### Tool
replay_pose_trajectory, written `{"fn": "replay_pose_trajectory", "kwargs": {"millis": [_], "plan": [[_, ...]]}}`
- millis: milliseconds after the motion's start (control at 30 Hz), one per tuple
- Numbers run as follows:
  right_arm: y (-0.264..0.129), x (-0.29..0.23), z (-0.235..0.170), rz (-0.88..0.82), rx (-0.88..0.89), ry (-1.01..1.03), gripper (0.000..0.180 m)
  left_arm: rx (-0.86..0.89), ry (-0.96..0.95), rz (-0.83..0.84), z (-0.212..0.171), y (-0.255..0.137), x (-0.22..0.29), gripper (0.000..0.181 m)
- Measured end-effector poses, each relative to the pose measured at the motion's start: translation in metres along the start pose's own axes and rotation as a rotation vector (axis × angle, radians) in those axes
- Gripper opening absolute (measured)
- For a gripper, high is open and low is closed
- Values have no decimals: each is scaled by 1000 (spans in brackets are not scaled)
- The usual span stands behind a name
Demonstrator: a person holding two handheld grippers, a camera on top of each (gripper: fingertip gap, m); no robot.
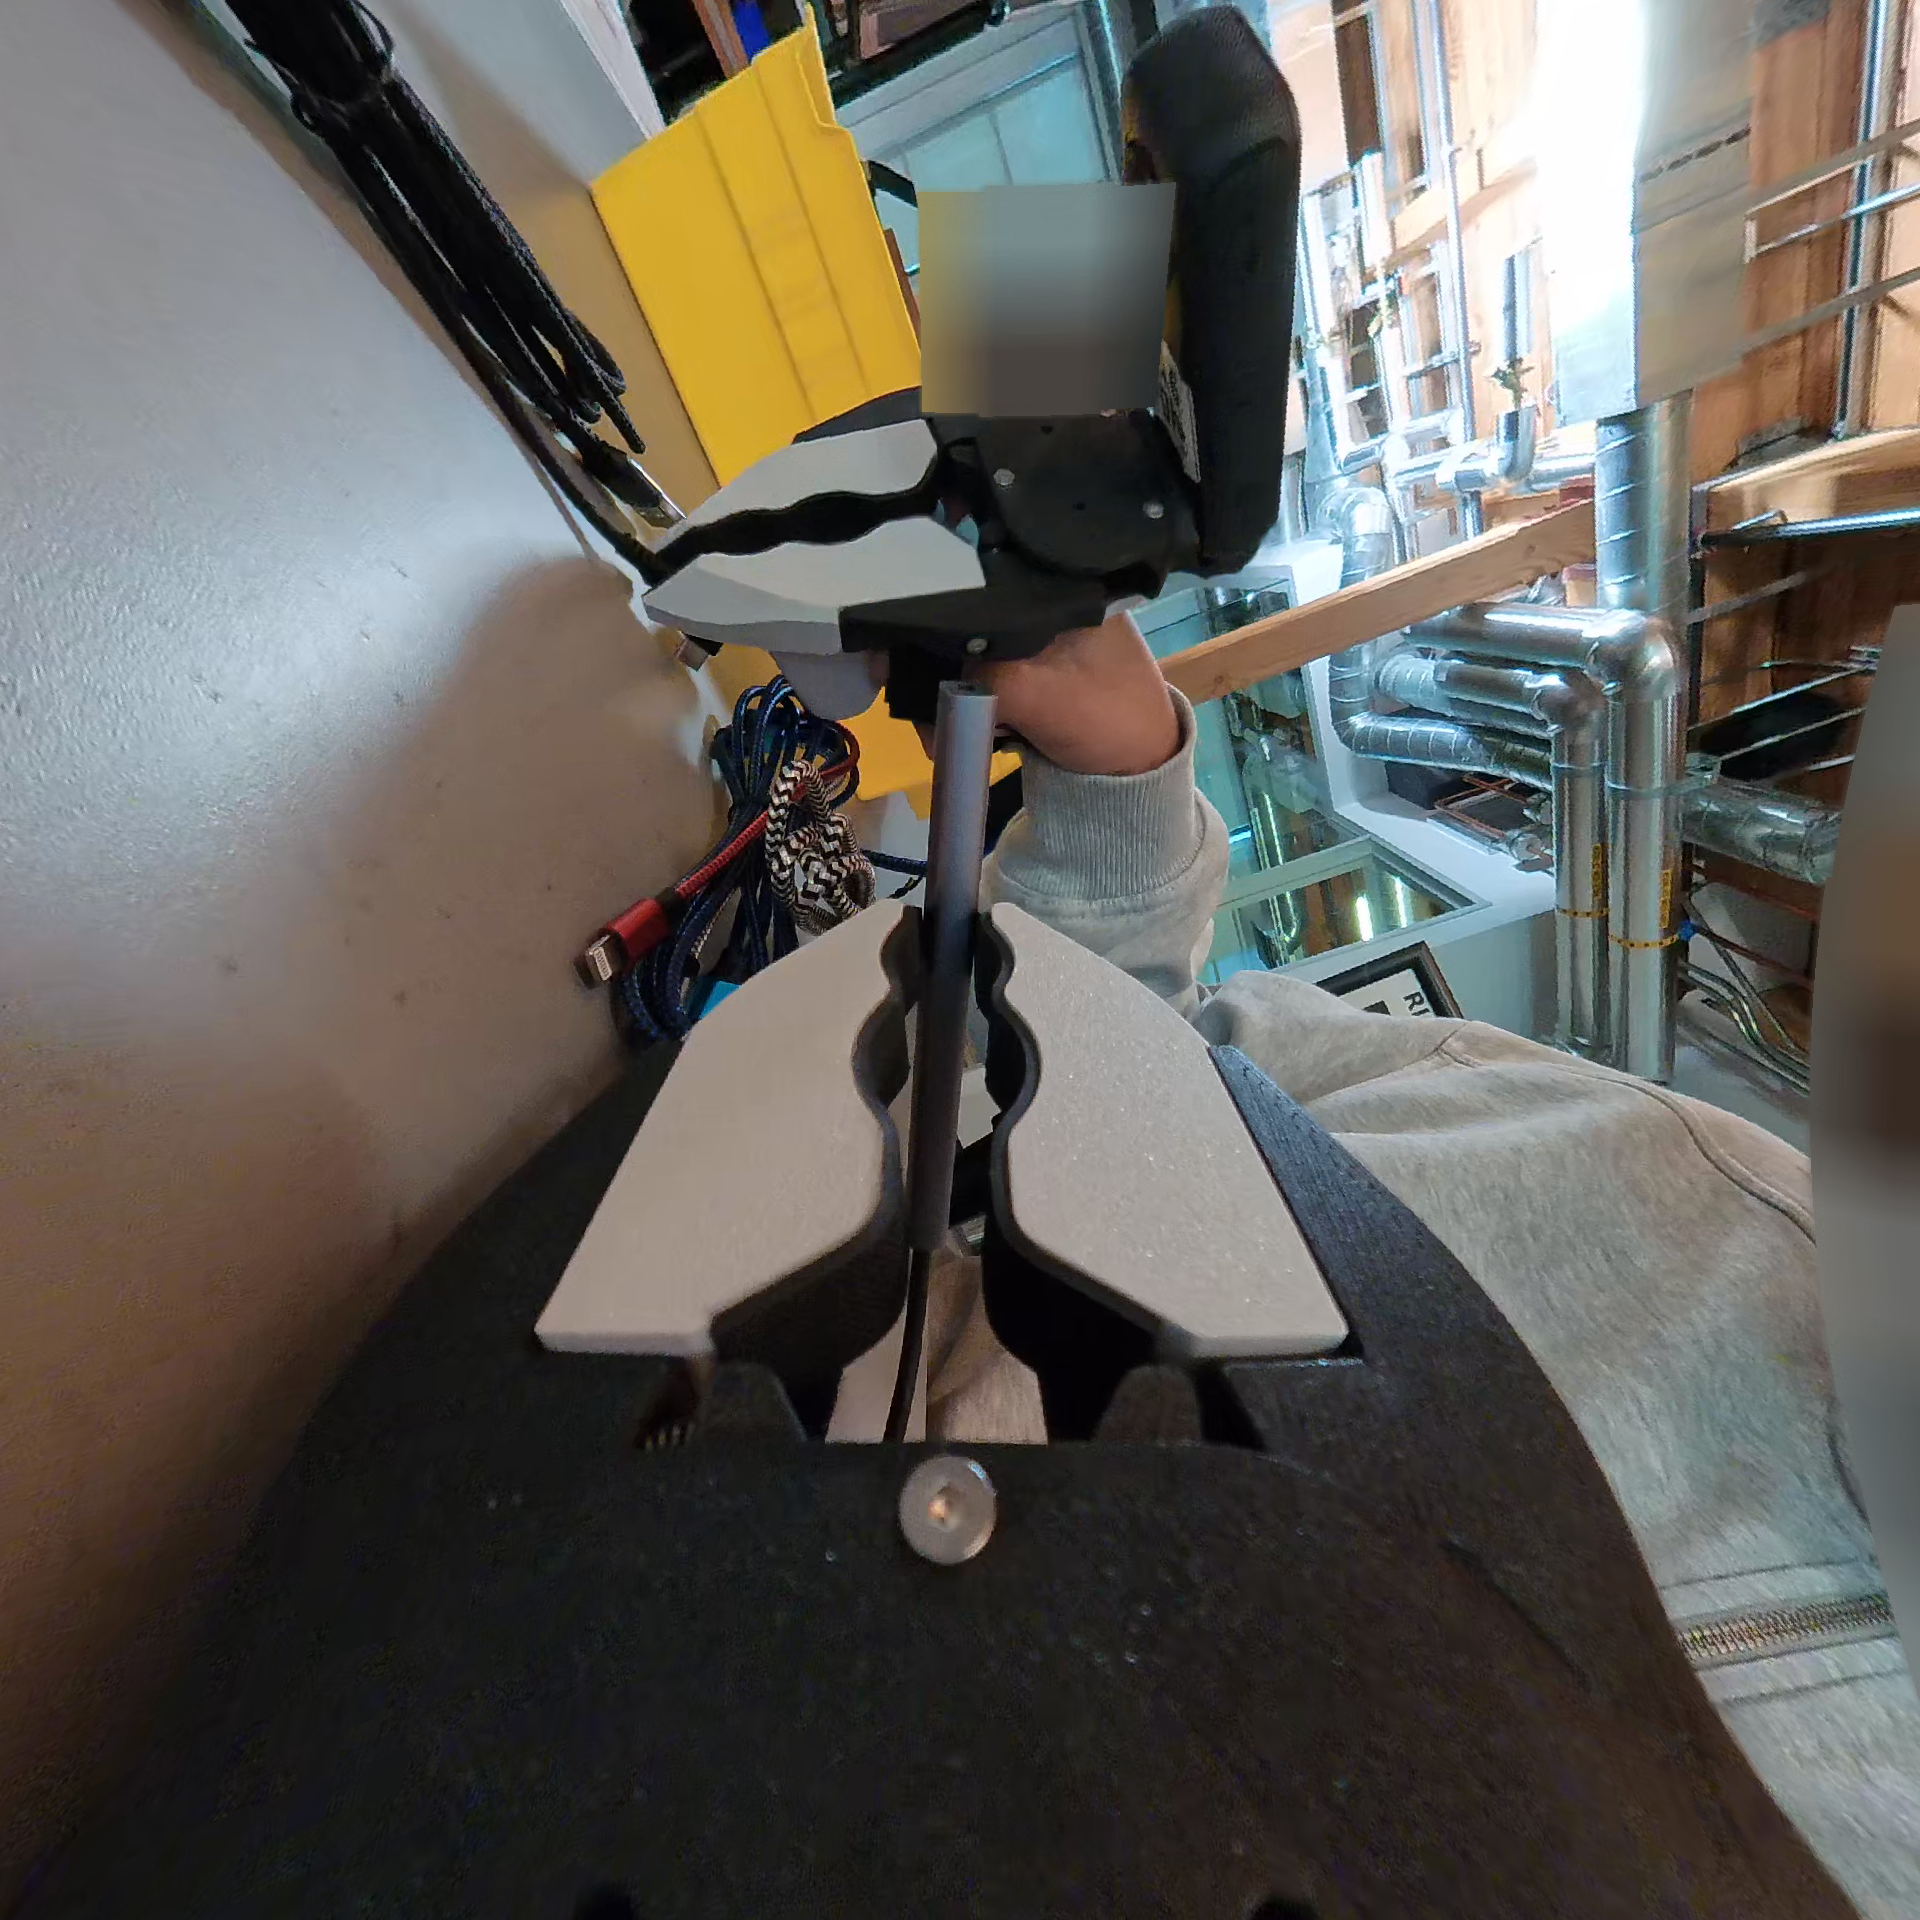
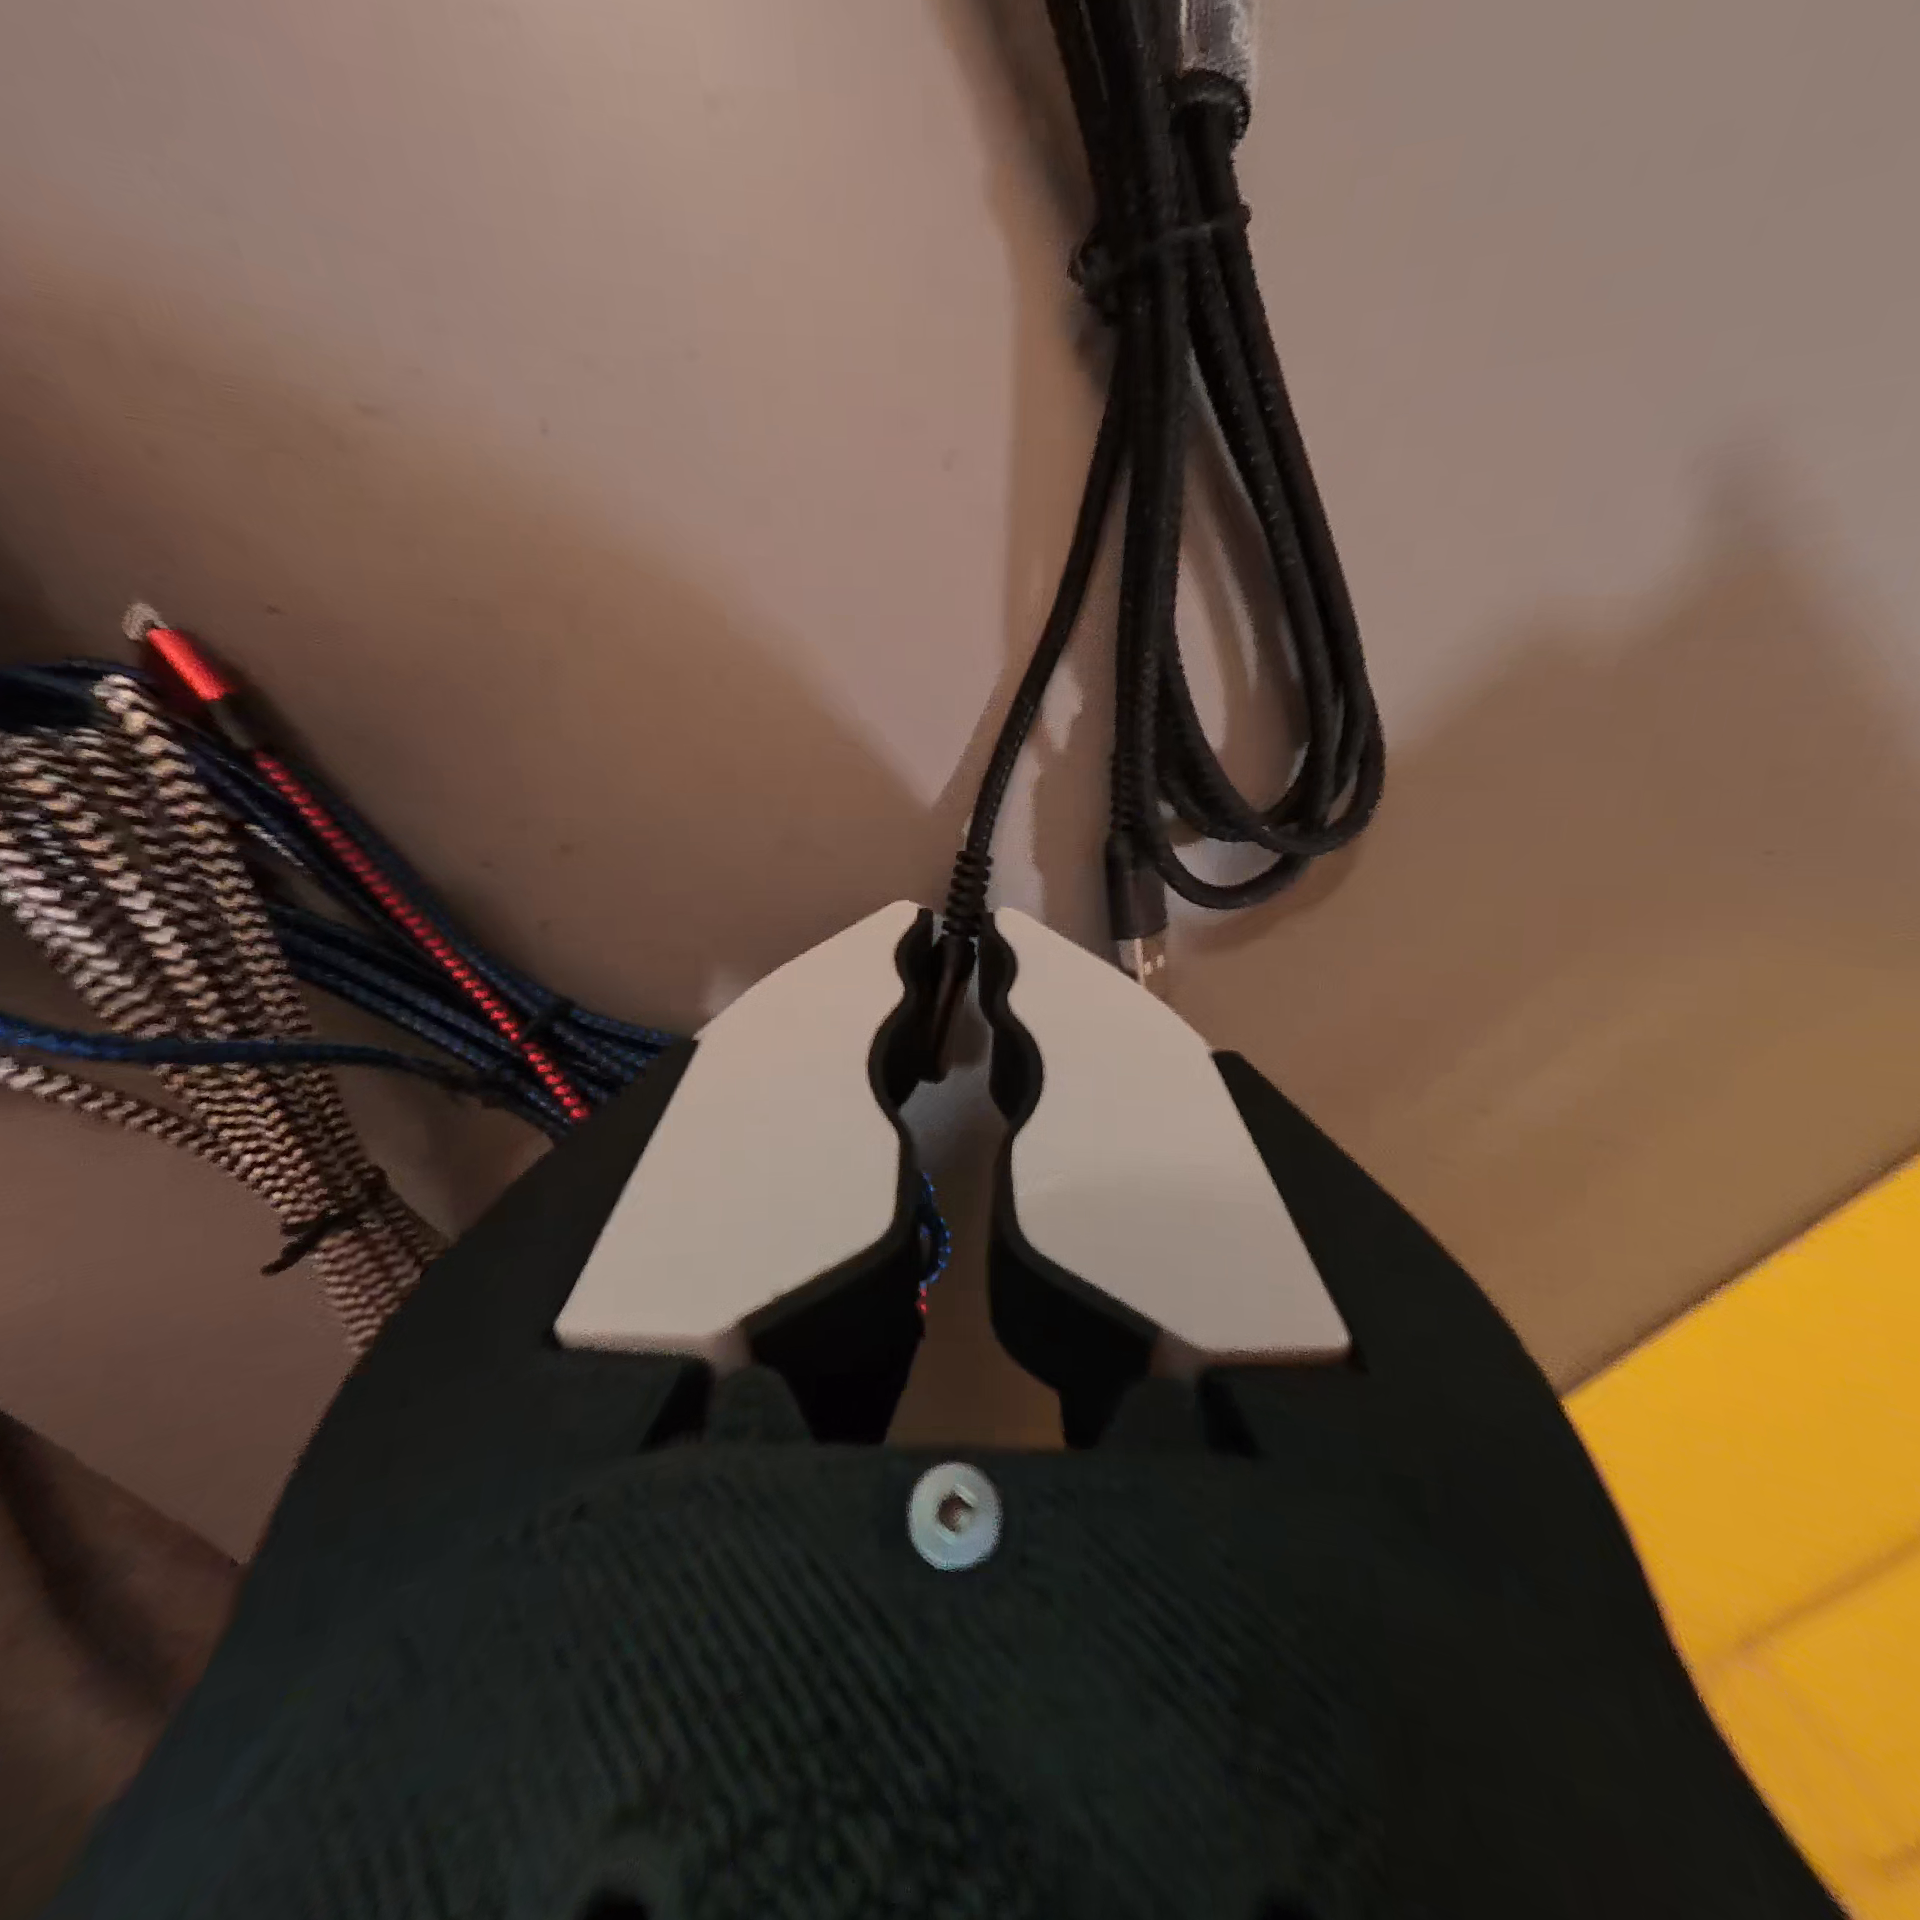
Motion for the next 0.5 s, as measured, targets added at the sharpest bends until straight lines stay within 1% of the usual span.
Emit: {"fn": "replay_pose_trajectory", "kwargs": {"millis": [33,67,167,267,333,367,400,433,500], "plan": [[-1,-2,2,52,22,18,9,0,0,0,0,0,0,9],[-3,-7,5,143,58,51,8,0,0,0,0,0,0,9],[-17,-17,20,479,202,202,8,0,0,0,0,0,0,9],[-38,-22,36,815,386,361,8,1,2,-3,0,0,0,9],[-44,-28,40,982,459,460,7,3,2,-6,0,0,1,8],[-43,-33,40,1027,465,489,7,5,0,-7,0,-1,1,9],[-40,-39,38,1037,445,499,7,7,-1,-7,1,-1,0,9],[-34,-45,34,1010,413,483,7,8,-3,-8,1,-1,0,9],[-25,-52,27,891,372,411,7,9,-5,-8,1,-1,0,9]]}}
Point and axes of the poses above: each gripper's, where its closed fingertips meet, y out along the fingers, z out of its top, x = y × z across the jaws, the point moved 5 cm from there along -y, back along the fingers, and after that the axes turned 9 degrees about y, right-handed, at the moved point
